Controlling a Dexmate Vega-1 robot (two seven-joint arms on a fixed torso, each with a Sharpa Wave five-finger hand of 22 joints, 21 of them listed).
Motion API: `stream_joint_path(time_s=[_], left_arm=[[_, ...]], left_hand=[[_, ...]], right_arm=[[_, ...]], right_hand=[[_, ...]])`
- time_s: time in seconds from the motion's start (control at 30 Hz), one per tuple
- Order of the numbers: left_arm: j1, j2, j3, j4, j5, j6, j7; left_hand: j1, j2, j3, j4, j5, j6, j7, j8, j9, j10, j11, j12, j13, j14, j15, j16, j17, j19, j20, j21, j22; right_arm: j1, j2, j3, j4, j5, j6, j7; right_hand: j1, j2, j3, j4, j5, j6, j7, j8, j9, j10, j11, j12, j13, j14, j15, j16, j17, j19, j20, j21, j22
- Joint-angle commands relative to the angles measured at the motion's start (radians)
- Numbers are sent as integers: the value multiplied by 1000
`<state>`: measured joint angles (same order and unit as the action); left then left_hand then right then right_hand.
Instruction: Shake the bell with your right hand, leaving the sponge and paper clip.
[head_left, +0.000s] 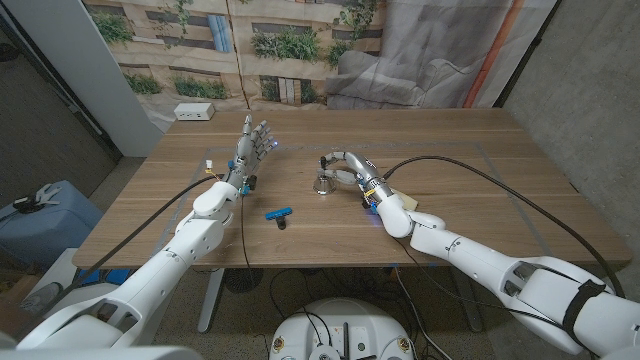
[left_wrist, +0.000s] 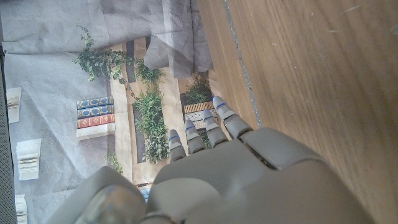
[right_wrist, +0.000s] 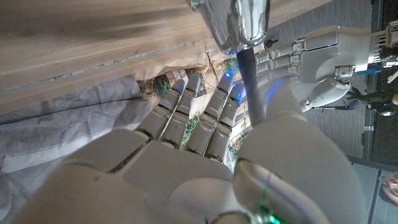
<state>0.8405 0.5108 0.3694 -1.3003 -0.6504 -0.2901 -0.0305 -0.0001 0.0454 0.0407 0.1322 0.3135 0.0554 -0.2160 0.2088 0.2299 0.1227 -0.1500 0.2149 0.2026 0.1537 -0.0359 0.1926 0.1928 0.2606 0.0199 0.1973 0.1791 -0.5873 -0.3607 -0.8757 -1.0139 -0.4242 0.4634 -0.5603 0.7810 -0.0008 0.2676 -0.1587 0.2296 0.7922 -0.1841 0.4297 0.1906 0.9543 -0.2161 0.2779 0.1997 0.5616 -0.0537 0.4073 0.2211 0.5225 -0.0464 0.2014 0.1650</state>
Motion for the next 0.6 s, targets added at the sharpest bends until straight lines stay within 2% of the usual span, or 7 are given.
stream_joint_path(time_s=[0.03, 0.17, 0.6], left_arm=[[0, 0, 0, 0, 0, 0, 0], [0, 0, 0, 0, 0, 0, 0], [0, 0, 0, 0, 0, 0, 0]], left_hand=[[3, 8, 0, 7, 7, -1, -6, 5, 4, 3, -8, 6, 5, 9, -99, 6, 5, 8, 1, 7, 6], [3, 8, 0, 7, 7, 0, -6, 6, 4, 4, -7, 6, 5, 9, -99, 6, 5, 7, 1, 7, 6], [3, 8, 0, 7, 7, -1, -6, 6, 4, 4, -7, 6, 5, 9, -99, 6, 5, 8, 1, 7, 6]], right_arm=[[15, 15, -19, 35, -7, 6, -42], [21, 17, -23, 49, -1, 18, -44], [34, 19, -30, 83, 6, 54, -55]], right_hand=[[31, 6, 5, -6, 4, 41, -5, 14, 0, 24, 0, -2, 3, 22, -160, 11, 6, 7, -11, -3, 4], [49, 17, 10, -7, 4, 57, -11, 16, -1, 43, 1, -2, 4, 40, -165, 20, 9, 12, -17, -3, 4], [58, 35, 15, 4, 2, 108, 0, 27, -3, 105, 4, 4, 3, 82, -168, 28, 7, 18, -36, -5, 4]])
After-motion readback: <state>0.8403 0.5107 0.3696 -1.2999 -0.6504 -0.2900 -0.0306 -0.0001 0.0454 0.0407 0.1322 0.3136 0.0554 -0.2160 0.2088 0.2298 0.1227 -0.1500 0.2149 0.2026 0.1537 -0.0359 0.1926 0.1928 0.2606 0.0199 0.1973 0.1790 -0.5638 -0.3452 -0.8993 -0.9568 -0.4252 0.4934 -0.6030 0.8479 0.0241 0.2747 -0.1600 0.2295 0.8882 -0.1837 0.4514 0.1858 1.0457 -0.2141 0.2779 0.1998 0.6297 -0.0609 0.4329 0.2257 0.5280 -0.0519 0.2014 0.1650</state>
